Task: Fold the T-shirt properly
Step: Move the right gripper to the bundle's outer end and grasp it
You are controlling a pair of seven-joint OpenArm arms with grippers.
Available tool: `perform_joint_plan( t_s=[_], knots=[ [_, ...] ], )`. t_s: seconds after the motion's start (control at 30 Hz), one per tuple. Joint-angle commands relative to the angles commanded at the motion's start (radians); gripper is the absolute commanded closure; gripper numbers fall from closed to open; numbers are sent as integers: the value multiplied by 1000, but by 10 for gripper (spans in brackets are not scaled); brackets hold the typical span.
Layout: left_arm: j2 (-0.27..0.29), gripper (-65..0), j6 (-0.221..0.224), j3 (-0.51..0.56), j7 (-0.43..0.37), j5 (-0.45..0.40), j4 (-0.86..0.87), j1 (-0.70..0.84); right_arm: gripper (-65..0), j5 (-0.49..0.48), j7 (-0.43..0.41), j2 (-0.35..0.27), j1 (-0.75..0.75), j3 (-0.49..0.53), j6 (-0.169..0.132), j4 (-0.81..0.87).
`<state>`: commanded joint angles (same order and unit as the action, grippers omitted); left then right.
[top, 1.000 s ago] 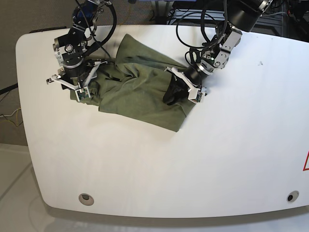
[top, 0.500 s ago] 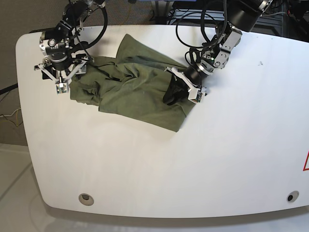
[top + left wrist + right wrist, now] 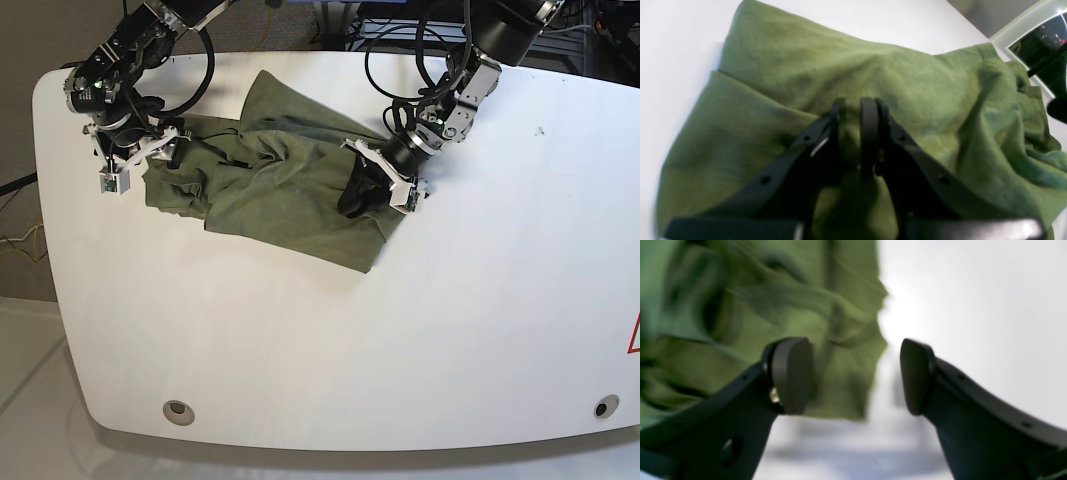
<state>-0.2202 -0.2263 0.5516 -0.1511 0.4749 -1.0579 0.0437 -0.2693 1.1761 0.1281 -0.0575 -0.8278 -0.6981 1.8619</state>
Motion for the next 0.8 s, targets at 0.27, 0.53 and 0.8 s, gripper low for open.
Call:
perform_joint_plan(
  t_s=[0.27,0.53,0.8],
  knots=[
    [-2,-73,0,-2,0,0,0,8,-406,-117,2,-18,14,0,0,-127],
    [-3,-73,0,-2,0,0,0,9,-401,-218,-20,-89,29,0,0,-330],
    [-5,-73,0,-2,0,0,0,9,-401,-224,-75,-100,31,5,0,-368]
  ],
)
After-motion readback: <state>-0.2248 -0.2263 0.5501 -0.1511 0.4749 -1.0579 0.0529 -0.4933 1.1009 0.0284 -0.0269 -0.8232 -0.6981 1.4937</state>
